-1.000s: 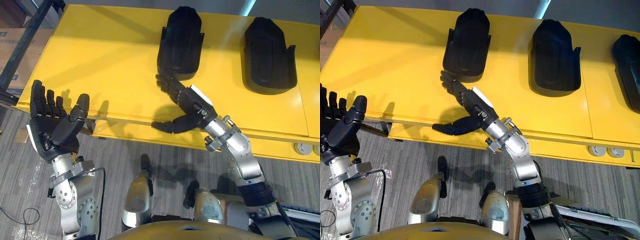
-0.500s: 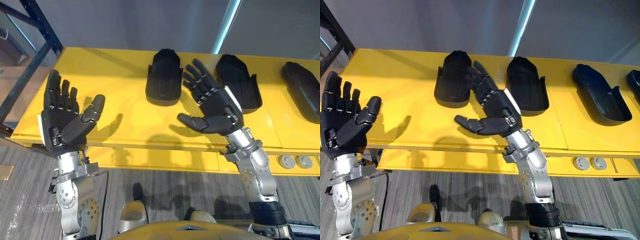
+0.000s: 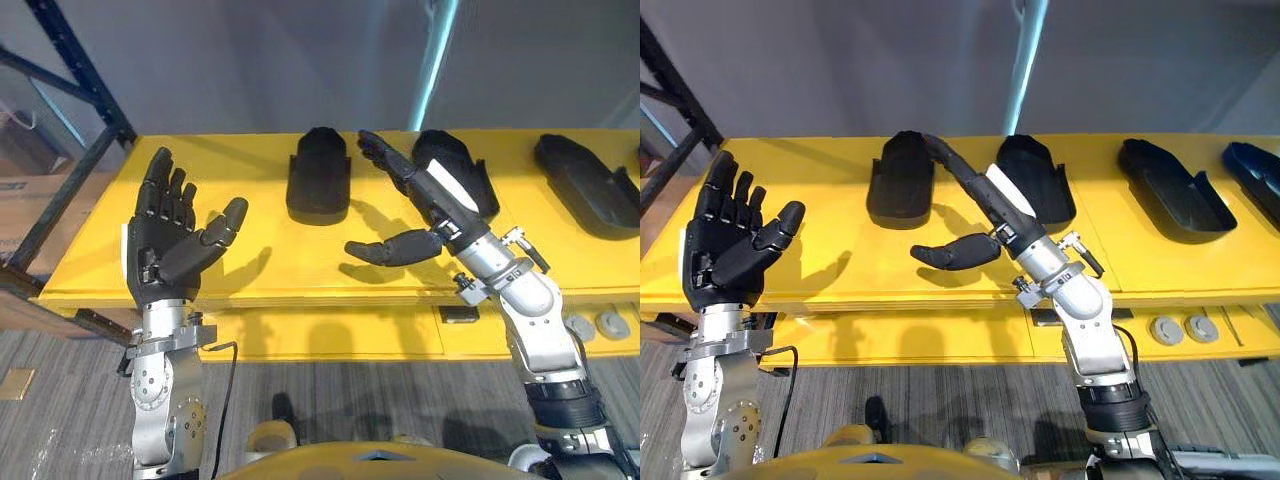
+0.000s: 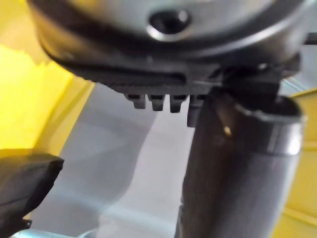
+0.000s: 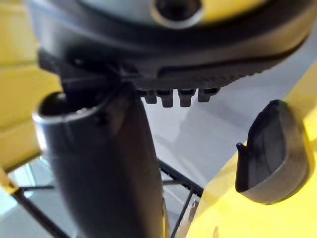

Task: Walk over and take three plastic housings, then place them on the shelf

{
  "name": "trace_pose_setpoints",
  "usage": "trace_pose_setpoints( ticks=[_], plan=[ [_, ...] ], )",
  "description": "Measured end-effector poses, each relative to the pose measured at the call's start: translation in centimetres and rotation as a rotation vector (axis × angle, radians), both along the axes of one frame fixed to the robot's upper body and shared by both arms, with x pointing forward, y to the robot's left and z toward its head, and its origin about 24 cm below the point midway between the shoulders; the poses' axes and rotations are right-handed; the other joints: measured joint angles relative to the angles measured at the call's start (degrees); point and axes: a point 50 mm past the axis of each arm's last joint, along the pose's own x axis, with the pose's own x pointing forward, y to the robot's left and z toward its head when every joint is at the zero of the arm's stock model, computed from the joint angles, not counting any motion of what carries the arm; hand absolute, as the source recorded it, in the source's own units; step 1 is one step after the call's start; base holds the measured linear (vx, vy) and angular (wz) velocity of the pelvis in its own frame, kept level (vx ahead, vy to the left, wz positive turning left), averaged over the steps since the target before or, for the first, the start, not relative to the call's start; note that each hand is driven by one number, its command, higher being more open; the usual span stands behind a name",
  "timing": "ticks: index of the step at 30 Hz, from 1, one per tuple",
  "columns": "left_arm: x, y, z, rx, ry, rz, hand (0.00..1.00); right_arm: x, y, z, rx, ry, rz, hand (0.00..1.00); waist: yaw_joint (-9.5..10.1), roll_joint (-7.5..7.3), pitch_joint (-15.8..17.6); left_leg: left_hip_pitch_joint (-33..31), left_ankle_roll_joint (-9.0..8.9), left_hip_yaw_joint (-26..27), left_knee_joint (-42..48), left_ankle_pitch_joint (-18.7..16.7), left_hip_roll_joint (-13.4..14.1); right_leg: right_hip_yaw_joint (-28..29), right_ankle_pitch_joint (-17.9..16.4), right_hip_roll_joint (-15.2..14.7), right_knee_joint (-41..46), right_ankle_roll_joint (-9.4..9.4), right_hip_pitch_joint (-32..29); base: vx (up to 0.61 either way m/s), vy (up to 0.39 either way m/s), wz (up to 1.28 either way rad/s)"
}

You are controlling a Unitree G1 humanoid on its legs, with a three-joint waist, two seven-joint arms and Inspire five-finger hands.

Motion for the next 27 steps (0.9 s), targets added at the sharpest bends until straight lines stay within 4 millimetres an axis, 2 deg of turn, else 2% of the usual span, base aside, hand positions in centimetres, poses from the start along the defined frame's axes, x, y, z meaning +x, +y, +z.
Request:
trace_pose_setpoints(
  ticks=[2,4,8,12,16,22,27],
  plan=[
    [-0.3,0.2,-0.3,0.015,0.022,-0.001,1.00,0.4,0.6,0.2,-0.056,-0.015,0.019,1.00,1.10,-0.02,-0.06,-0.60,-0.08,-1.06,-0.01,0.38,-0.05,-1.19,-0.01,0.04,0.00,0.00,0.09,-0.06,-0.003,0.25],
    [-0.6,0.5,-0.6,0.025,0.042,0.005,1.00,1.0,1.0,0.4,-0.106,-0.021,0.029,1.00,1.25,-0.02,-0.12,-1.59,0.17,-2.03,-0.01,0.76,-0.11,-2.10,-0.04,0.17,-0.13,-0.05,-0.32,-0.07,-0.004,0.27],
    [-0.8,0.8,-1.1,0.027,0.070,0.011,1.00,2.3,0.7,1.2,-0.188,-0.090,-0.038,1.00,2.72,-0.18,-0.04,-5.19,0.25,-3.39,0.05,2.00,0.32,-2.99,0.40,0.82,0.07,-0.62,-3.23,-0.07,0.006,0.16],
    [-0.8,1.0,-1.5,0.018,0.084,0.029,1.00,3.5,0.3,3.0,-0.242,-0.213,-0.123,1.00,3.46,-0.69,1.74,-7.09,0.48,-3.84,0.22,2.93,0.29,-3.05,0.83,0.73,1.22,-0.33,-5.03,-0.03,0.006,0.06],
    [-0.9,1.2,-1.3,0.024,0.080,0.041,1.00,3.7,0.2,3.6,-0.263,-0.245,-0.143,1.00,4.18,-1.32,3.19,-6.87,0.49,-3.86,0.22,2.93,0.23,-3.01,0.70,0.59,1.74,-0.41,-4.97,0.00,-0.008,0.00],
    [-1.4,1.4,-1.8,0.020,0.103,0.047,1.00,3.9,0.5,3.0,-0.325,-0.176,-0.107,1.00,4.01,-1.24,3.29,-5.90,0.42,-3.64,0.22,2.84,0.30,-2.90,0.48,0.45,2.27,-0.57,-4.55,-0.01,-0.016,-0.02],
    [-1.5,1.5,-1.9,0.020,0.109,0.049,1.00,4.0,0.7,1.6,-0.434,-0.046,-0.039,1.00,4.16,-1.29,3.69,-5.03,0.44,-3.57,0.19,2.76,0.27,-2.92,-0.11,0.29,2.29,-0.93,-3.97,-0.02,-0.009,0.00]
  ],
)
